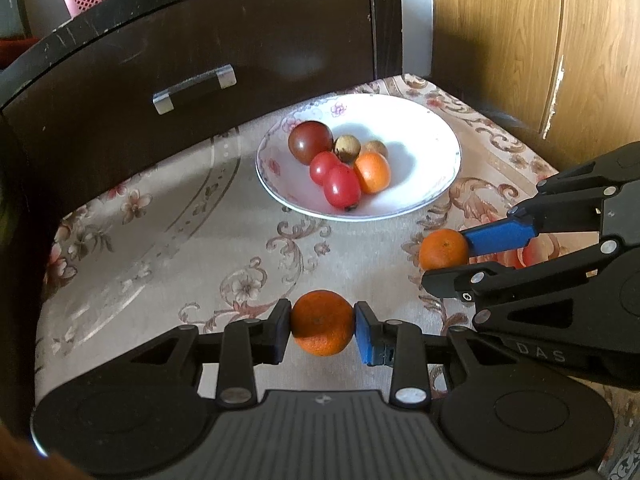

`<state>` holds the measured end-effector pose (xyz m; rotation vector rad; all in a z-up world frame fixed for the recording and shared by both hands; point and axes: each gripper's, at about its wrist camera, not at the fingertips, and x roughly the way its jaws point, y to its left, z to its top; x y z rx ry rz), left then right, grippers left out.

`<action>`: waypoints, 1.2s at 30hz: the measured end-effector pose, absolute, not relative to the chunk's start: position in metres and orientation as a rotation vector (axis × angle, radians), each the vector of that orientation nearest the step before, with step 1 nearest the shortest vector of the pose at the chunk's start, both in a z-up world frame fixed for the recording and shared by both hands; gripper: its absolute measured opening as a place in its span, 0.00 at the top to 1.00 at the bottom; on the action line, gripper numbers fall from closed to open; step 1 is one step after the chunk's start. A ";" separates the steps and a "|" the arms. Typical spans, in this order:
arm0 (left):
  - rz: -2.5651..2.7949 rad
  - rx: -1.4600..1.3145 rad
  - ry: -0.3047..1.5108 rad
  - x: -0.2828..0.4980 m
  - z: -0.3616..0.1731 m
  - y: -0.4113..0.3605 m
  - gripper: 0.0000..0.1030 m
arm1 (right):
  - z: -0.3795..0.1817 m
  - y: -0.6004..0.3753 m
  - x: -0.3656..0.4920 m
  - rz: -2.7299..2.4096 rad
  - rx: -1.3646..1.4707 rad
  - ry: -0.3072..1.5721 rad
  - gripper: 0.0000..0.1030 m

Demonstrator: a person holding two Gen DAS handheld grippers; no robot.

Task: Organize fruits
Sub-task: 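Carry both tangerines over the white bowl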

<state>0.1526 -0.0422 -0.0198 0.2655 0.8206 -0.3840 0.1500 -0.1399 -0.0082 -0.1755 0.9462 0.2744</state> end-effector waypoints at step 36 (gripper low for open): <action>-0.344 0.246 0.732 0.238 -0.008 -0.072 0.61 | -0.011 -0.178 0.228 0.168 -0.097 0.862 0.76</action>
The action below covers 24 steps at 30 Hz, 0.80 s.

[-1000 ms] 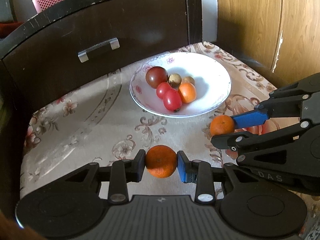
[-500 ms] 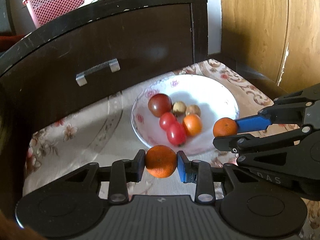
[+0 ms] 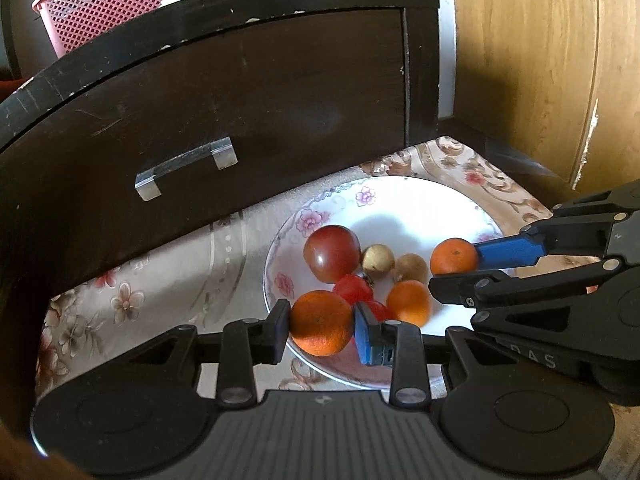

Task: Organize fruits
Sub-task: 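Carry both tangerines over the white bowl, then open both tools to release the tangerines into the bowl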

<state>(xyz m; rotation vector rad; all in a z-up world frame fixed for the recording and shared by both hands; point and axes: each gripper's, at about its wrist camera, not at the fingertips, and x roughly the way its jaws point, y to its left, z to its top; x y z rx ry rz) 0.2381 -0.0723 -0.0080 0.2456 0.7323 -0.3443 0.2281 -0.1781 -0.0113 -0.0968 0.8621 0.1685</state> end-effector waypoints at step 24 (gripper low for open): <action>-0.315 0.223 0.736 0.257 -0.016 -0.072 0.56 | -0.023 -0.182 0.242 0.132 -0.087 0.851 0.72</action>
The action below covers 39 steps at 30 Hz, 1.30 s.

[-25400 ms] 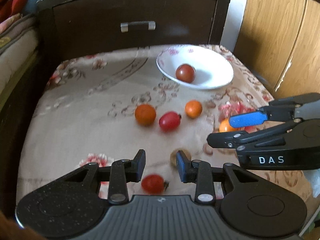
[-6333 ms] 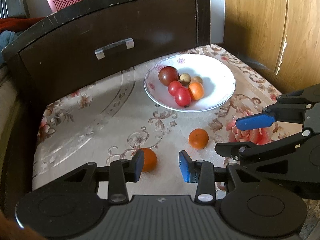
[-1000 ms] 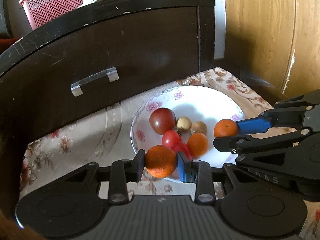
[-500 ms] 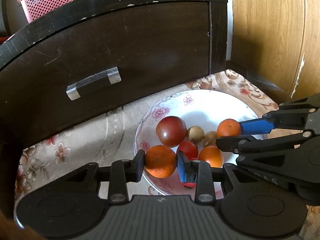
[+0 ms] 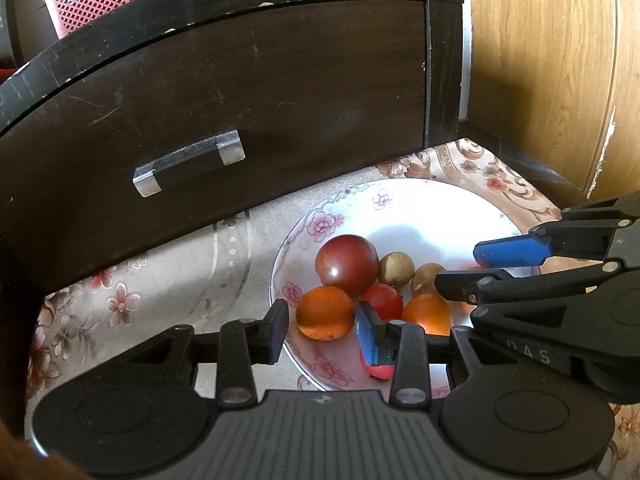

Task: Organize fruits

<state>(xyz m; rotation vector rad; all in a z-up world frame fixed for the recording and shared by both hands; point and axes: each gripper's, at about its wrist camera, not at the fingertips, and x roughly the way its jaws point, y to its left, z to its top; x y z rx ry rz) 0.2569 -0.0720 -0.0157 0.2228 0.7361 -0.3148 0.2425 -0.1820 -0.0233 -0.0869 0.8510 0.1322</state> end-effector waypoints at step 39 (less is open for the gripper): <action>-0.114 0.153 0.733 0.182 0.022 -0.045 0.03 | 0.023 -0.177 0.161 0.089 -0.047 0.794 0.58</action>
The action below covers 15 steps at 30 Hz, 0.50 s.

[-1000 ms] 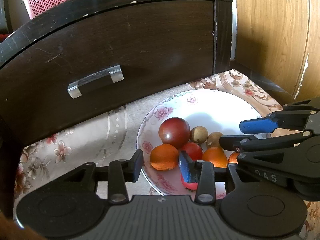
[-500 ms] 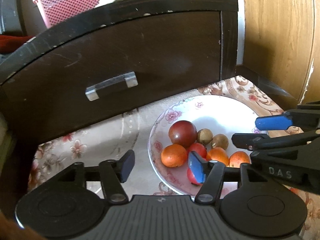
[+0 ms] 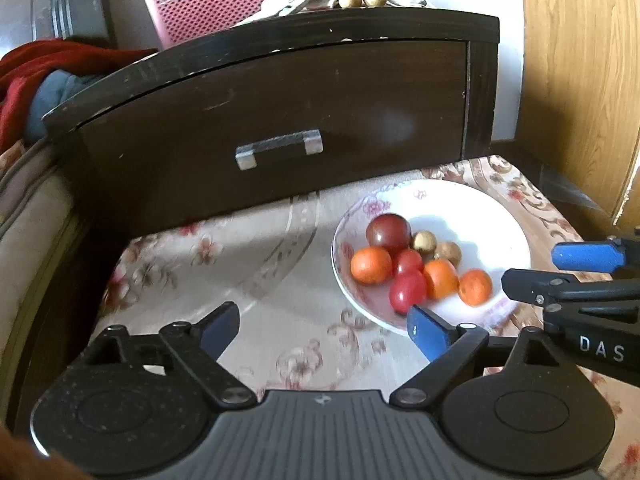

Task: Organize fruits

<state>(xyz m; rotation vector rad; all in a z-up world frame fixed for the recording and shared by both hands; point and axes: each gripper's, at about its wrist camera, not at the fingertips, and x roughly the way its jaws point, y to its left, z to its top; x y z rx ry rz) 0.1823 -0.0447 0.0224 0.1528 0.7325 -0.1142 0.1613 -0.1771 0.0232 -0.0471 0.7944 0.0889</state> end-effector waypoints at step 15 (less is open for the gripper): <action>-0.069 0.094 0.734 0.114 0.032 -0.037 0.00 | 0.038 -0.173 0.096 0.083 -0.012 0.803 0.57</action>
